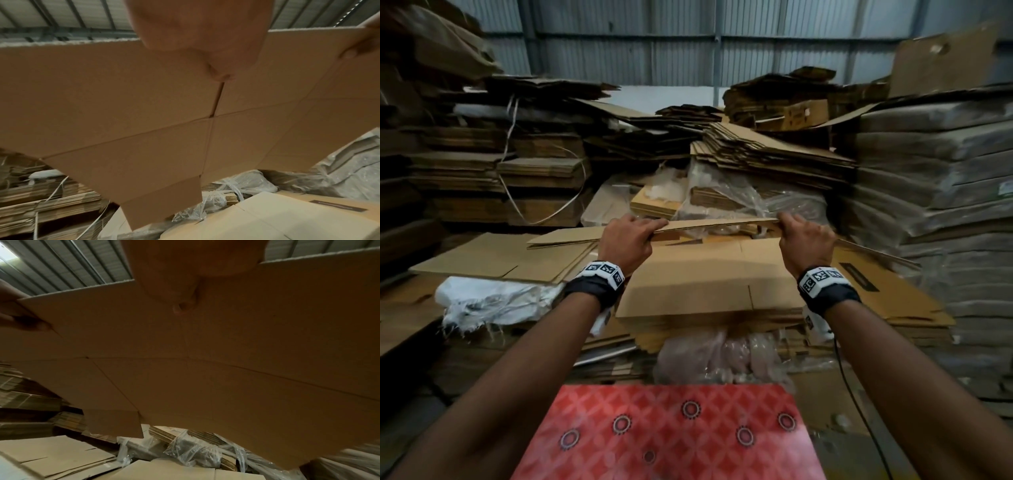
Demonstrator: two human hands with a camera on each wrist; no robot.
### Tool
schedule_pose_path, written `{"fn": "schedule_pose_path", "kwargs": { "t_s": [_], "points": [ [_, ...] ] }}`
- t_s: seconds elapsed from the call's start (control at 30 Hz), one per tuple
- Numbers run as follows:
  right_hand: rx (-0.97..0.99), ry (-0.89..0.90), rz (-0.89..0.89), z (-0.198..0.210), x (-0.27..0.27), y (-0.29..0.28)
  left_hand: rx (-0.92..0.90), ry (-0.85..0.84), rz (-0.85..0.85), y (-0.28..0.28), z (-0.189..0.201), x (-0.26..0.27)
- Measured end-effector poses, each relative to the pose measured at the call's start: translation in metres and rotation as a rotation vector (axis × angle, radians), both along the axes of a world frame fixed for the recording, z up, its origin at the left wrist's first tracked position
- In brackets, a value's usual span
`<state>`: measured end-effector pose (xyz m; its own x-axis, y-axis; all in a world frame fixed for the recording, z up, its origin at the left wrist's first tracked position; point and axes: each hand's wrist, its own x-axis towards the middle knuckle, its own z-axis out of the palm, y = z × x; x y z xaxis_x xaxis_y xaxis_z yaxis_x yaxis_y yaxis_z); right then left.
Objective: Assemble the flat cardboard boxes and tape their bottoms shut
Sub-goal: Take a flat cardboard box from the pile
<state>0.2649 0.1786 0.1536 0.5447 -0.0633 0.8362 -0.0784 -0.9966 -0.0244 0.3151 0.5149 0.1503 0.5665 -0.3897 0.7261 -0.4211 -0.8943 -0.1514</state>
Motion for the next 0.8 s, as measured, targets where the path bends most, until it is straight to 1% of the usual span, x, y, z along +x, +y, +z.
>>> {"fn": "schedule_pose_path", "kwargs": {
  "t_s": [0.1,0.2,0.27,0.33,0.4,0.5,0.57,0.63,0.7,0.8],
  "points": [
    [0.005,0.029,-0.005,-0.007,0.055,-0.002,-0.010,0.004,-0.010,-0.005,-0.009,0.059],
    [-0.009,-0.011,0.012,-0.024,0.123,-0.011,0.012,-0.002,-0.021,-0.009,-0.031,0.127],
    [-0.020,-0.035,0.037,-0.049,0.167,-0.018,0.013,-0.021,-0.019,-0.011,-0.055,0.172],
    [-0.054,-0.032,0.058,-0.085,0.204,-0.027,0.029,0.003,-0.010,-0.013,-0.093,0.212],
    [-0.068,0.070,0.051,-0.125,0.234,-0.034,0.087,0.066,0.020,-0.017,-0.138,0.242],
    [-0.035,0.368,-0.054,-0.192,0.263,-0.040,0.230,0.260,0.136,-0.028,-0.204,0.269],
    [-0.007,0.546,-0.103,-0.231,0.266,-0.039,0.292,0.381,0.195,-0.036,-0.243,0.276],
    [-0.025,0.709,-0.112,-0.261,0.262,-0.039,0.345,0.509,0.206,-0.040,-0.275,0.277],
    [-0.090,0.791,-0.119,-0.284,0.255,-0.042,0.388,0.589,0.208,-0.041,-0.301,0.278],
    [-0.155,0.808,-0.138,-0.299,0.250,-0.048,0.376,0.650,0.205,-0.042,-0.323,0.280]
  ]
}}
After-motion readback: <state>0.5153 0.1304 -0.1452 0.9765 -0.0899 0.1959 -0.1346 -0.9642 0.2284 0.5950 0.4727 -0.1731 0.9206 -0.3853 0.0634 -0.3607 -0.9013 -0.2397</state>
